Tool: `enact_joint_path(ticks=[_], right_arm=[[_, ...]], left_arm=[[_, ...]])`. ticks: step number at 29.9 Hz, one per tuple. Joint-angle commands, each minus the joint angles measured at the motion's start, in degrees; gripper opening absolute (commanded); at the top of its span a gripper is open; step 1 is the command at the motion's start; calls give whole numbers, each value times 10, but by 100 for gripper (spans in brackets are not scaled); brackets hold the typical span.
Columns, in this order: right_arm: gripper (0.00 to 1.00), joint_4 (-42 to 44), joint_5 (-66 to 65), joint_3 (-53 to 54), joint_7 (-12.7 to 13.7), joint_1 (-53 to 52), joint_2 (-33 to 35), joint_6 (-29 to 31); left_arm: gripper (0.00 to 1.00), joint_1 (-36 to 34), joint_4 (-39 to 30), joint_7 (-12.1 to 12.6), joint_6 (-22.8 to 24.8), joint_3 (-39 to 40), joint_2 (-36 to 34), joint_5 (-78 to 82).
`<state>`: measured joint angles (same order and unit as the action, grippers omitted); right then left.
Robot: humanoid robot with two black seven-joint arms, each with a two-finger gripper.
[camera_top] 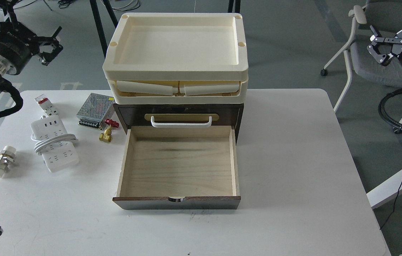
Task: Put charging cable into cabinet
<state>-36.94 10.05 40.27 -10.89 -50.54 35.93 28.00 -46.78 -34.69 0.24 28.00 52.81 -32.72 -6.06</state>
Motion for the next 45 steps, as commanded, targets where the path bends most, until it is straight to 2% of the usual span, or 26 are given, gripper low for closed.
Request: enact_joint_path(ticks=[1, 6, 8, 11, 15, 18, 20, 22, 23, 28, 32, 33, 37, 41, 45], right_arm=[[100, -1, 1, 1, 14, -7, -1, 0], [100, 0, 1, 2, 14, -6, -3, 0], [100, 0, 1, 2, 13, -6, -3, 0], [100, 0, 0, 1, 13, -6, -2, 0], [100, 1, -1, 1, 13, -6, -2, 0], [100, 1, -1, 1, 13, -6, 3, 0], [100, 1, -1, 1, 13, -5, 4, 0], [100, 1, 0, 2, 13, -4, 5, 0], [100, 2, -1, 2, 13, -3, 5, 0], [100, 4, -1, 2, 12, 0, 6, 0], [100, 4, 0, 4, 9, 12, 6, 0], [100, 5, 0, 4, 9, 14, 6, 0], [100, 8, 0, 4, 7, 15, 3, 0], [100, 9, 0, 4, 7, 16, -2, 0], [100, 10, 0, 3, 7, 16, -2, 0]], left_arm=[[100, 0, 1, -38, 0, 0, -1, 1], [100, -1, 23, -66, 0, 8, -2, -11], [100, 5, 84, -86, 0, 14, -2, -45], [100, 14, 155, -90, 0, 12, 13, -55], [100, 12, 158, -103, 0, 27, 28, -63], [100, 16, 161, -156, 0, 50, 26, -78], [100, 17, 161, -208, 0, 62, 25, -76], [100, 14, 161, -241, 0, 63, 20, -75], [100, 13, 161, -249, 0, 62, 18, -74], [98, 13, 119, -247, 0, 44, -14, -57], [98, 15, 50, -246, 0, 16, -109, 2], [98, 14, 38, -241, 0, 14, -134, 22], [99, -2, 26, -198, 0, 17, -203, 182], [99, -36, 20, -191, 0, 18, -225, 317], [99, -51, -61, -186, 0, 17, -239, 402]])
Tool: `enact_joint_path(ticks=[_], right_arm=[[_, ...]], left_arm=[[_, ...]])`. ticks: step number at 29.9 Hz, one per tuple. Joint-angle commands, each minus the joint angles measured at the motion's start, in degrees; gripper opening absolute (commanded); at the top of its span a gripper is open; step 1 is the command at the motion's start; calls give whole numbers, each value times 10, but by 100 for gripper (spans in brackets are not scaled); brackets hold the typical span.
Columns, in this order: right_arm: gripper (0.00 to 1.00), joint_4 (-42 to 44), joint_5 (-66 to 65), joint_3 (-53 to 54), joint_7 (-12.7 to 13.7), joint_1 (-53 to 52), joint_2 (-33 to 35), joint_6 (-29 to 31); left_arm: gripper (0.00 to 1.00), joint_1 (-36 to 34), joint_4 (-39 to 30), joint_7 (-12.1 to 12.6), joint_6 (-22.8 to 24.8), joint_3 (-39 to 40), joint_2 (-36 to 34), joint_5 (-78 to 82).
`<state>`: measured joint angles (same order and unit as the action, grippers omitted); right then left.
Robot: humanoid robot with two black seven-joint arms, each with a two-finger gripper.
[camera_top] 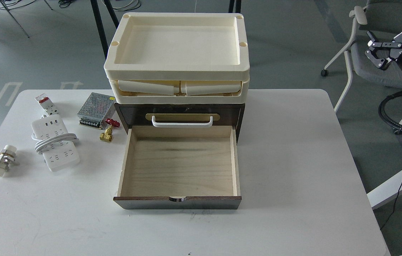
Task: Put charging cable into cabinet
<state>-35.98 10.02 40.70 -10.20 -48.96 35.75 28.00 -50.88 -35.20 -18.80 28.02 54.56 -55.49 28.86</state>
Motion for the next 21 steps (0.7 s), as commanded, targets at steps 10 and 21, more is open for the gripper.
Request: enact_joint_path(ticks=[10, 21], right_arm=[[100, 2, 0, 3, 0, 15, 0, 0], [100, 7, 2, 4, -1, 20, -1, 0]], left_arm=[[100, -2, -112, 2, 0, 6, 6, -136], [100, 0, -199, -24, 0, -30, -12, -30]])
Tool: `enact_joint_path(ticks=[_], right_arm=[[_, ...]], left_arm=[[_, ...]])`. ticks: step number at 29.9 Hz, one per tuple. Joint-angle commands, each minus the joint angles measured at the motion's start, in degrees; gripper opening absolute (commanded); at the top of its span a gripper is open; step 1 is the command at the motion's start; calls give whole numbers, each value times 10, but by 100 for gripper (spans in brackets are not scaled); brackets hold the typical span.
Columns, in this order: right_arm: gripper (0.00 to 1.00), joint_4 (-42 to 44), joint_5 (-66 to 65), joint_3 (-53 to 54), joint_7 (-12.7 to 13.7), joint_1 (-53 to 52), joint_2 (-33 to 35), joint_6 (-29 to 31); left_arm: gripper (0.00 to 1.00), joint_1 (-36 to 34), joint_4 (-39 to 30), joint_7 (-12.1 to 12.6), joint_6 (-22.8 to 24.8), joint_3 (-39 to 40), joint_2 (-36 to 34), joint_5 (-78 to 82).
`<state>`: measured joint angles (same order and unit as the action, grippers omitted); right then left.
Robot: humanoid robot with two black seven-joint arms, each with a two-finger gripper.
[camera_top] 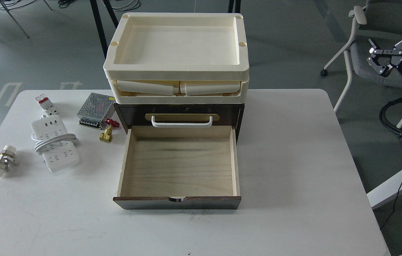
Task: Put charging cable into cabinet
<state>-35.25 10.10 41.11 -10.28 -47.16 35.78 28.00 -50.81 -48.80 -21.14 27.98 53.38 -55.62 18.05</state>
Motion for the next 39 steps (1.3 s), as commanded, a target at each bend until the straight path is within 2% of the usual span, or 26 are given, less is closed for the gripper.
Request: enact_joint_path(ticks=[1, 5, 8, 13, 16, 18, 20, 21, 24, 31, 39], right_arm=[[100, 0, 1, 0, -1, 2, -1, 0], [100, 0, 1, 0, -3, 4, -1, 0], [100, 0, 1, 0, -3, 7, -2, 0], [100, 0, 2, 1, -3, 16, -2, 0], [100, 0, 2, 1, -3, 21, -2, 0], [100, -1, 3, 1, -3, 26, -2, 0], [100, -1, 3, 1, -3, 28, -2, 0], [100, -1, 3, 1, -3, 29, -3, 0], [100, -1, 3, 2, -3, 31, -3, 0], [100, 0, 3, 2, -3, 37, -2, 0], [100, 0, 3, 2, -3, 42, -2, 0]], left_arm=[[100, -1, -100, 0, 0, -21, -20, 122], [100, -2, -241, -2, 0, -66, -48, 292], [100, -3, -272, -2, 0, -114, -74, 377], [100, 1, -363, -6, 0, -176, -141, 598], [100, -2, -369, -8, 0, -226, -145, 751], [100, -1, -359, -23, 0, -242, -145, 850], [100, 1, -335, -59, 0, -252, -138, 940], [100, 1, -320, -69, 0, -257, -127, 973], [100, 0, -257, -69, 0, -272, -69, 1069], [100, -4, -125, -69, 0, -339, 54, 1069], [99, -7, -22, -69, 0, -409, 109, 1069]])
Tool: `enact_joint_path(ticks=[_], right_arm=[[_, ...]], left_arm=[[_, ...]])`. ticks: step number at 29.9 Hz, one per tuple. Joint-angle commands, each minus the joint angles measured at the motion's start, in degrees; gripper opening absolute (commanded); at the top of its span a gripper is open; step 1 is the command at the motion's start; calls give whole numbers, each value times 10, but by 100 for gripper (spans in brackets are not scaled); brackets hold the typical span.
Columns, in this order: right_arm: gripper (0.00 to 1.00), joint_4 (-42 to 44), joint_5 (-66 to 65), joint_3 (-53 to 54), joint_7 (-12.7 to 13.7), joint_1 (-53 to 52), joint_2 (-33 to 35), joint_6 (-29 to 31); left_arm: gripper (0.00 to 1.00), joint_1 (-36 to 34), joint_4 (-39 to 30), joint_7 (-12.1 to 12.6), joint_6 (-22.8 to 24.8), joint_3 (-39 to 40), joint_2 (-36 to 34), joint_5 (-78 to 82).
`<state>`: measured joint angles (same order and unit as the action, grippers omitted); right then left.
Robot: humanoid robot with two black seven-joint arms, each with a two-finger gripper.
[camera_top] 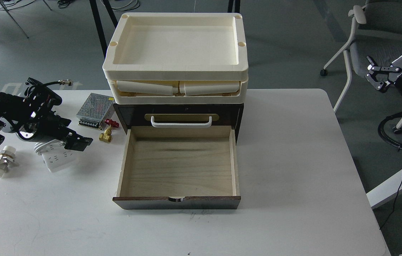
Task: Put charging cable into cabinet
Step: 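Reach the left gripper down to the white power strip with cable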
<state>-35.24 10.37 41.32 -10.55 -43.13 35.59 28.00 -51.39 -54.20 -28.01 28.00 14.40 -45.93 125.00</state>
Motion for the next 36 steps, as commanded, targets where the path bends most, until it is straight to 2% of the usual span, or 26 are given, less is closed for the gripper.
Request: enact_joint_path(ticks=[1, 11, 16, 20, 21, 24, 36], right_arm=[[100, 0, 0, 0, 0, 2, -1, 0], [100, 0, 0, 0, 0, 3, -3, 0], [100, 0, 0, 0, 0, 3, -4, 0], [100, 0, 0, 0, -1, 5, -3, 0], [100, 0, 0, 0, -1, 7, -3, 0], [100, 0, 0, 1, 0, 9, -3, 0], [100, -1, 1, 1, -3, 16, -3, 0]], left_arm=[[99, -2, 45, 0, 0, -24, 15, 0], [99, -3, 105, 0, 0, -39, 30, 0], [98, -4, 210, 0, 0, -74, 79, 0], [95, -4, 279, 0, -51, -85, 110, 0], [90, -3, 287, 0, -64, -85, 113, 0], [79, -5, 292, 0, -73, -85, 113, 0], [74, -12, 291, 0, -90, -85, 114, 0]])
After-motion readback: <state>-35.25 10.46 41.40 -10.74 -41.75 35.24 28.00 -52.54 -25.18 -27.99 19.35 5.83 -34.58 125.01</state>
